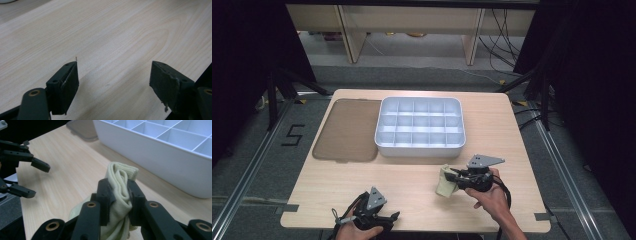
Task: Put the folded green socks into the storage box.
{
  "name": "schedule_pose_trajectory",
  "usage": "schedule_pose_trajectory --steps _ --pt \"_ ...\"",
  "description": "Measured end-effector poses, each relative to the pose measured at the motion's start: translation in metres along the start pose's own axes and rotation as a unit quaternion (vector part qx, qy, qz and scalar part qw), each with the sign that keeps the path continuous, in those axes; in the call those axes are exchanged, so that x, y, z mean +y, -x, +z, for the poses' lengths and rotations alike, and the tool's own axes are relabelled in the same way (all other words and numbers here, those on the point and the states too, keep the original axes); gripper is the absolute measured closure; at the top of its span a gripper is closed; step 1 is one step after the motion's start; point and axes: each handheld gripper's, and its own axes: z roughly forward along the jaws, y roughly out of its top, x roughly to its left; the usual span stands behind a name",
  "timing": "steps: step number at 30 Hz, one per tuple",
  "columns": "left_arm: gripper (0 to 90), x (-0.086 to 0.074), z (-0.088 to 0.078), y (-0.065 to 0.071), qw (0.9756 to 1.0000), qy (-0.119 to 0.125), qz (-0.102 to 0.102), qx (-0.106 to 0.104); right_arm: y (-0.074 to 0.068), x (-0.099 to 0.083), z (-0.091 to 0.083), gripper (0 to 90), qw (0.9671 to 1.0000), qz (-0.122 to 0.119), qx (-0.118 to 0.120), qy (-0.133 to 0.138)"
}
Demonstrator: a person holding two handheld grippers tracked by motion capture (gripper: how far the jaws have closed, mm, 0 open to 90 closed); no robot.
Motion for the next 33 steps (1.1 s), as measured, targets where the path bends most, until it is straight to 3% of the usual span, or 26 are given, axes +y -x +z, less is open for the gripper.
schedule_pose_trajectory --steps 2,5,6,8,9,10,13,14,15,16,17,21,24,26,27,28,30,33 --pt "22.8 0.0 0.0 0.0 1.0 0.0 0.001 0.001 0.0 0.001 -0.003 75.5 0.9999 0.013 -0.003 0.001" --pt "22.8 0.0 0.0 0.0 1.0 0.0 0.0 0.0 0.006 0.003 -0.007 75.5 0.9997 -0.003 -0.022 0.009" --pt "22.8 0.0 0.0 0.001 1.0 0.0 -0.001 -0.001 0.005 0.003 -0.008 75.5 0.9997 0.013 -0.021 0.006" --pt "22.8 0.0 0.0 0.001 1.0 -0.001 0.0 0.0 0.008 0.004 -0.009 75.5 0.9998 0.007 -0.016 0.011" --pt "22.8 0.0 0.001 0.002 0.9999 0.001 -0.014 -0.005 0.01 0.005 -0.011 75.5 0.9995 0.002 -0.029 0.014" --pt "22.8 0.0 0.001 0.002 0.9999 0.001 -0.013 -0.004 0.012 0.006 -0.011 75.5 0.9997 0.005 -0.019 0.018" --pt "22.7 0.001 0.0 0.001 1.0 0.001 -0.002 -0.002 0.014 0.007 -0.013 75.5 0.9995 -0.001 -0.027 0.019" --pt "22.6 0.0 0.0 0.002 0.9999 0.001 -0.013 -0.005 0.014 0.007 -0.015 75.5 0.9994 0.014 -0.029 0.014" --pt "22.6 0.0 0.0 0.002 0.9999 0.001 -0.013 -0.005 0.014 0.007 -0.015 75.5 0.9994 0.014 -0.029 0.014" --pt "22.6 0.0 0.0 0.001 1.0 0.0 -0.002 -0.002 0.014 0.007 -0.015 75.5 0.999 0.016 -0.036 0.02" --pt "22.6 0.0 0.0 0.001 1.0 0.0 -0.002 -0.002 0.015 0.008 -0.015 75.5 0.9993 0.016 -0.028 0.019" --pt "22.5 0.0 0.0 0.001 1.0 0.001 -0.004 -0.002 0.019 0.01 -0.017 75.5 0.999 -0.003 -0.037 0.024" --pt "22.4 0.0 0.0 0.001 1.0 0.0 -0.004 -0.002 0.018 0.011 -0.019 75.5 0.9989 0.018 -0.036 0.023" --pt "22.5 0.0 0.0 0.0 1.0 0.0 -0.003 -0.001 0.022 0.013 -0.021 75.5 0.9987 -0.005 -0.045 0.025" --pt "22.5 0.0 0.0 0.0 1.0 0.0 -0.003 -0.001 0.022 0.013 -0.021 75.5 0.9987 -0.005 -0.045 0.025" --pt "22.5 0.0 0.0 0.0 1.0 0.0 -0.004 0.0 0.021 0.014 -0.022 75.5 0.9987 0.009 -0.045 0.023" --pt "22.5 0.0 0.0 0.0 1.0 0.001 -0.004 0.0 0.024 0.015 -0.022 75.5 0.9982 -0.009 -0.049 0.032" --pt "22.5 0.0 0.0 0.0 1.0 -0.001 -0.003 -0.001 0.024 0.017 -0.024 75.5 0.9983 -0.001 -0.053 0.025"
